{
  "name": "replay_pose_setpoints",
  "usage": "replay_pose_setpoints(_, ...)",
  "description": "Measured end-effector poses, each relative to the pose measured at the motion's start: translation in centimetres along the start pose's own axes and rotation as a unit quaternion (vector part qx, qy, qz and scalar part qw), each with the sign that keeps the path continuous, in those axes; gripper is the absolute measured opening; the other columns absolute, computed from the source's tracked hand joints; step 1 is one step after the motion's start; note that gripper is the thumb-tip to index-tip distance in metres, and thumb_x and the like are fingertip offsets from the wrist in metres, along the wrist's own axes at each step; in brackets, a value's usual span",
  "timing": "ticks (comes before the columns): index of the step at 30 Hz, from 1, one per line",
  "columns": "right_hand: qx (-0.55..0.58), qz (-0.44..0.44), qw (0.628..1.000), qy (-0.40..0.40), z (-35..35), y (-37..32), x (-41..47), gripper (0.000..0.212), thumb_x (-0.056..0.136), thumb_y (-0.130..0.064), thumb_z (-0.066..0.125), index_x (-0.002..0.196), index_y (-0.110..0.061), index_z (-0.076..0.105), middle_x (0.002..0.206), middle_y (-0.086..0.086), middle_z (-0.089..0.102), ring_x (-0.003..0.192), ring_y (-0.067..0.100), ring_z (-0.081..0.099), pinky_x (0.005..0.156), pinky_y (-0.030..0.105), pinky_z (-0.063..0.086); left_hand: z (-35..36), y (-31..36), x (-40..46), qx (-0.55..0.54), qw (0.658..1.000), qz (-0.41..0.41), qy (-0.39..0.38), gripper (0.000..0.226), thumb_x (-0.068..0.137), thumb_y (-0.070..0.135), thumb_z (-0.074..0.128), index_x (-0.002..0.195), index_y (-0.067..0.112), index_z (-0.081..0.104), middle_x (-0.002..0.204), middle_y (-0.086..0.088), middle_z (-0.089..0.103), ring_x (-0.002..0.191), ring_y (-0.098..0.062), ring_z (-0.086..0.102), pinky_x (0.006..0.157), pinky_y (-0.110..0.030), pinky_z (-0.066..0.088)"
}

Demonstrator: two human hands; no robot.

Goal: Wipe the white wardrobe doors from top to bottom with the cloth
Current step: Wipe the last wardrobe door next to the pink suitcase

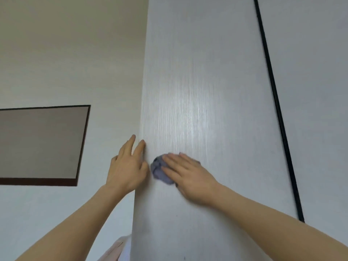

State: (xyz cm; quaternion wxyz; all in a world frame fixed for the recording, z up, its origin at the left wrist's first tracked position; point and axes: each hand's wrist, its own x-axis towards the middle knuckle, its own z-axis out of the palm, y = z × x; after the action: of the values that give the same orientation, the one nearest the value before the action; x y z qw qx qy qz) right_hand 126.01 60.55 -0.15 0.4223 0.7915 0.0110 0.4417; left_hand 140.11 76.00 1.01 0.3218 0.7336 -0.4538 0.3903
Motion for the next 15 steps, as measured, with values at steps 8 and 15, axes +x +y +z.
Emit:
replay_pose_setpoints(8, -0.012, 0.209, 0.977, 0.038, -2.2, 3.9, 8.8, 0.059, 0.094, -0.005, 0.036, 0.149, -0.011, 0.017, 0.158, 0.004, 0.008, 0.145, 0.023, 0.007, 0.115, 0.032, -0.003, 0.3, -1.9, -0.4, -0.415, 0.892, -0.126, -0.128, 0.027, 0.1, 0.037, 0.028, 0.112, 0.046, 0.051, 0.116, 0.017, 0.057, 0.108, -0.014, 0.055, 0.098, -0.036, 0.042)
replay_pose_setpoints(15, -0.004, 0.018, 0.999, 0.028, 1.4, -2.3, 9.1, 0.048, 0.082, -0.015, 0.035, 0.122, -0.013, 0.062, 0.135, 0.006, 0.054, 0.126, 0.029, 0.049, 0.108, 0.042, 0.032, 0.1, -4.6, -0.3, -0.601, 0.757, -0.22, -0.133, 0.052, 0.098, 0.055, 0.016, 0.106, 0.028, 0.061, 0.108, 0.008, 0.063, 0.1, -0.016, 0.059, 0.094, -0.038, 0.044)
